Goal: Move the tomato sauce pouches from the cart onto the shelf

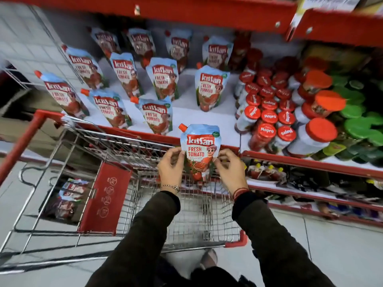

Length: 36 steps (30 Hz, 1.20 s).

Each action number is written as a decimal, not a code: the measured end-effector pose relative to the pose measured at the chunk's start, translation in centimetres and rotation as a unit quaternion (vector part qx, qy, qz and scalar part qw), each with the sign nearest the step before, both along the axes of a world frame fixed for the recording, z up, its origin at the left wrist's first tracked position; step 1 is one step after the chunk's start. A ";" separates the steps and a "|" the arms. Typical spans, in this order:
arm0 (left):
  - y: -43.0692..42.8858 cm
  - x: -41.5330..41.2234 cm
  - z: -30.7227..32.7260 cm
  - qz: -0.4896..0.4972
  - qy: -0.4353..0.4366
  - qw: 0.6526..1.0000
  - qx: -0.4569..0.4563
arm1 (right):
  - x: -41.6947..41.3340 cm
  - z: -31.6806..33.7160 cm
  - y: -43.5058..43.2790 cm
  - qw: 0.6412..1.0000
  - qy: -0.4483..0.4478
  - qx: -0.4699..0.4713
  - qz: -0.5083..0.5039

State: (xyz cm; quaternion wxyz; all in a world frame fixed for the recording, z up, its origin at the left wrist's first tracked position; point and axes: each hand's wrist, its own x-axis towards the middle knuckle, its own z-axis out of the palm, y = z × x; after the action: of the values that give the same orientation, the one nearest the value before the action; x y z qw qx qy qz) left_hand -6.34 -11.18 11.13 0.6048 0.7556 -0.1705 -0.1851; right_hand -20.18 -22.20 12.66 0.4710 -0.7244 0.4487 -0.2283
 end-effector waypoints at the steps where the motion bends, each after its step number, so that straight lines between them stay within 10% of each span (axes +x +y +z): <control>1: -0.5 0.3 0.8 -0.002 -0.010 1.000 -0.013 | 0.3 0.7 -0.5 1.000 -0.011 -0.015 -0.005; 36: -9.0 5.5 2.5 -0.046 -0.100 0.994 -0.011 | 5.3 1.5 -7.8 0.997 -0.037 -0.006 -0.069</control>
State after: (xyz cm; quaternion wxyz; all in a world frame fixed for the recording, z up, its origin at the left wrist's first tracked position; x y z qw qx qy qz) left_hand -0.83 -20.15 13.66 0.5837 0.7549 -0.2673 -0.1344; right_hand -14.91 -29.99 14.12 0.4657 -0.6860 0.4781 -0.2895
